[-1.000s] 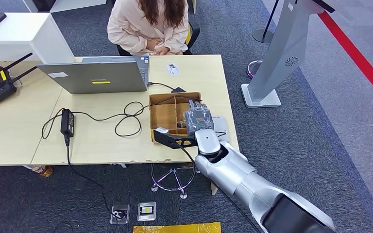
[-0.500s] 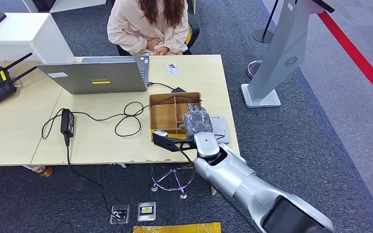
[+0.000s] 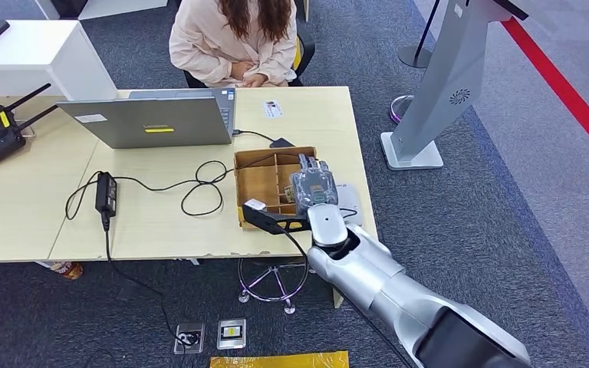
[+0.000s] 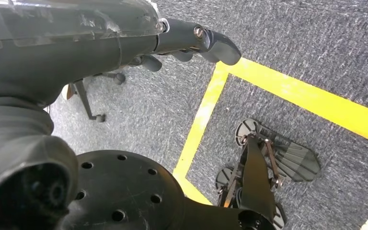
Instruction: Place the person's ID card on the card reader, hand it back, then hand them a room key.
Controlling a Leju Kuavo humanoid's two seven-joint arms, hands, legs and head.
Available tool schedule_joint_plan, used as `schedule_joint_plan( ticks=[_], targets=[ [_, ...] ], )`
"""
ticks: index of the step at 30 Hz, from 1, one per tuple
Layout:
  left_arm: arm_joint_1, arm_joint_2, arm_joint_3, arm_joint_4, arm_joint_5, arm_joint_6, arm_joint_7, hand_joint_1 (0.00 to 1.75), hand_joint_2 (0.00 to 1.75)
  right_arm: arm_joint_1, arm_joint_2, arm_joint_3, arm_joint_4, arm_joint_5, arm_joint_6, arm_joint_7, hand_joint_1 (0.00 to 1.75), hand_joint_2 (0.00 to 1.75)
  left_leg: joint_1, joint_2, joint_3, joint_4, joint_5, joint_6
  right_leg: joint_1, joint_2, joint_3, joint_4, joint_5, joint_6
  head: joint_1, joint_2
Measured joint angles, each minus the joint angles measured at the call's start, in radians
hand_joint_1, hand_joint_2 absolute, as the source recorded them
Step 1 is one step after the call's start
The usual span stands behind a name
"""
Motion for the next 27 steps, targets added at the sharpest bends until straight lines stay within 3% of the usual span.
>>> schedule_joint_plan(
  ticks=[19,27],
  targets=[
    [0.000,-0.003,0.000,0.000,0.010,0.001,-0.011,0.00,0.00,-0.086,-0.034,0.009,-0.231,0.058,0.053,0.028,1.75,1.75,0.000,0.000,0.000,0.000,0.000,0.000,0.000,0.000,0.000,0.000,0.000,0.000,0.000,0.000],
    [0.000,-0.007,0.000,0.000,0.016,0.006,-0.012,0.00,0.00,-0.123,-0.040,0.007,-0.234,0.005,0.010,0.036,1.75,1.75,0.000,0.000,0.000,0.000,0.000,0.000,0.000,0.000,0.000,0.000,0.000,0.000,0.000,0.000]
  ],
)
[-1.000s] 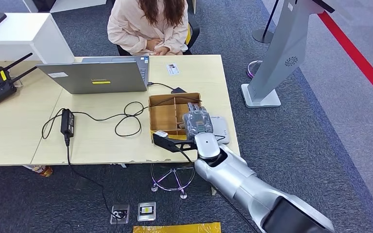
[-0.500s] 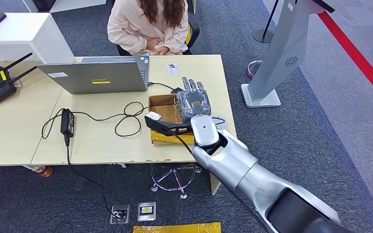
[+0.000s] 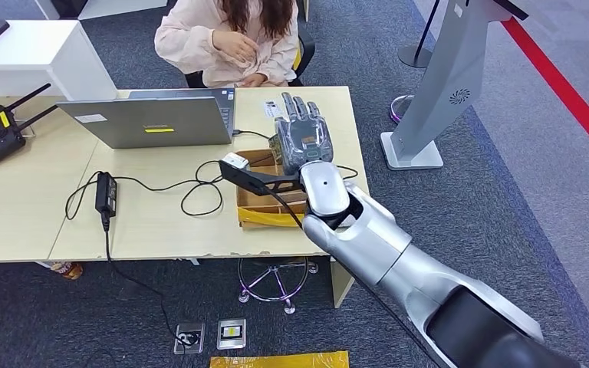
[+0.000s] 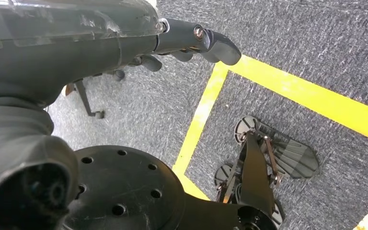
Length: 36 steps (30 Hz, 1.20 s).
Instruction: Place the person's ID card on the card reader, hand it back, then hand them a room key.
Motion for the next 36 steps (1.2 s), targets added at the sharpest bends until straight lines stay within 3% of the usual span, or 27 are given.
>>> schedule_joint_plan(
  ticks=[17,36],
  targets=[
    [0.000,-0.006,0.000,0.000,0.016,0.004,-0.010,0.00,0.00,-0.081,-0.018,-0.006,0.099,-0.045,0.009,0.063,1.75,1.75,0.000,0.000,0.000,0.000,0.000,0.000,0.000,0.000,0.000,0.000,0.000,0.000,0.000,0.000],
    [0.000,-0.009,0.000,0.000,0.008,0.017,-0.010,0.00,0.00,-0.092,-0.016,-0.008,0.149,-0.049,0.008,0.077,1.75,1.75,0.000,0.000,0.000,0.000,0.000,0.000,0.000,0.000,0.000,0.000,0.000,0.000,0.000,0.000]
  ],
)
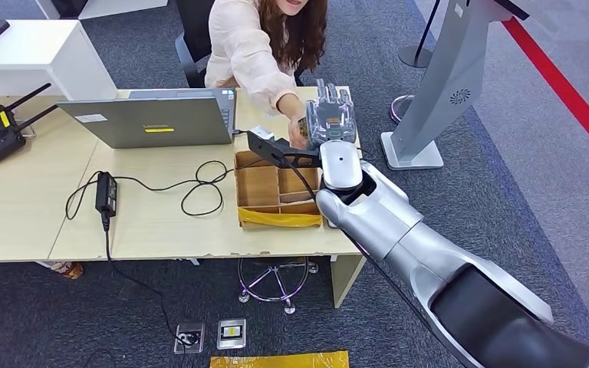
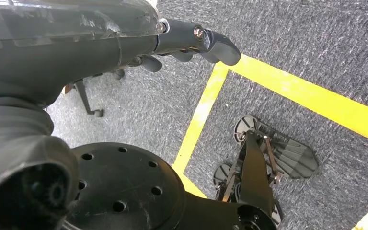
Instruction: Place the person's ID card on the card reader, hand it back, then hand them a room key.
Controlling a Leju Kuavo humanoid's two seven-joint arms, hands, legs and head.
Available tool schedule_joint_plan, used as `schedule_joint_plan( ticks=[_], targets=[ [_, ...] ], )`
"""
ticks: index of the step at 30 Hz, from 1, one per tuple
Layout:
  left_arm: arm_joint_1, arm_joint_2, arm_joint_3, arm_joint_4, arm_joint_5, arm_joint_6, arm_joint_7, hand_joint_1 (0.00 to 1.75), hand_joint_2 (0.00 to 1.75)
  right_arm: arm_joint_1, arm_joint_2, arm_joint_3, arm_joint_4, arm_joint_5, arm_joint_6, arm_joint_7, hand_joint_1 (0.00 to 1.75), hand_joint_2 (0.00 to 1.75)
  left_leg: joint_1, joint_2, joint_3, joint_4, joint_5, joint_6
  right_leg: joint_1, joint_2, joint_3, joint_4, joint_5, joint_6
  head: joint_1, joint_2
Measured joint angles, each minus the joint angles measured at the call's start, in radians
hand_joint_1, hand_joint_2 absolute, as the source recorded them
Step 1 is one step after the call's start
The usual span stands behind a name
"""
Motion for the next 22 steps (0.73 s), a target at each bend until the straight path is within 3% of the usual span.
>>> schedule_joint_plan(
  ticks=[2,4,6,8,22],
  targets=[
    [0.000,0.000,0.000,0.000,-0.002,0.003,0.000,0.00,0.00,0.000,0.000,0.000,0.002,-0.002,-0.001,0.000,1.75,1.75,0.000,0.000,0.000,0.000,0.000,0.000,0.000,0.000,0.000,0.000,0.000,0.000,0.000,0.000],
    [0.000,0.000,0.000,0.000,-0.005,0.006,0.000,0.00,0.00,0.000,0.000,0.000,0.004,-0.004,-0.004,0.000,0.91,1.75,0.000,0.000,0.000,0.000,0.000,0.000,0.000,0.000,0.000,0.000,0.000,0.000,0.000,0.000],
    [0.000,0.000,0.000,0.000,-0.007,0.009,0.000,0.00,0.00,0.001,0.000,0.000,0.007,-0.006,-0.007,0.001,0.04,0.87,0.000,0.000,0.000,0.000,0.000,0.000,0.000,0.000,0.000,0.000,0.000,0.000,0.000,0.000],
    [0.000,0.000,0.000,0.000,-0.010,0.010,0.000,0.00,0.00,0.001,-0.001,0.000,0.009,-0.002,-0.015,-0.002,0.00,0.00,0.000,0.000,0.000,0.000,0.000,0.000,0.000,0.000,0.000,0.000,0.000,0.000,0.000,0.000],
    [0.000,0.002,0.000,-0.001,-0.008,0.021,0.013,0.00,0.00,0.007,-0.010,0.001,0.009,0.012,-0.038,-0.029,0.00,0.00,0.000,0.000,0.000,0.000,0.000,0.000,0.000,0.000,0.000,0.000,0.000,0.000,0.000,0.000]
  ],
)
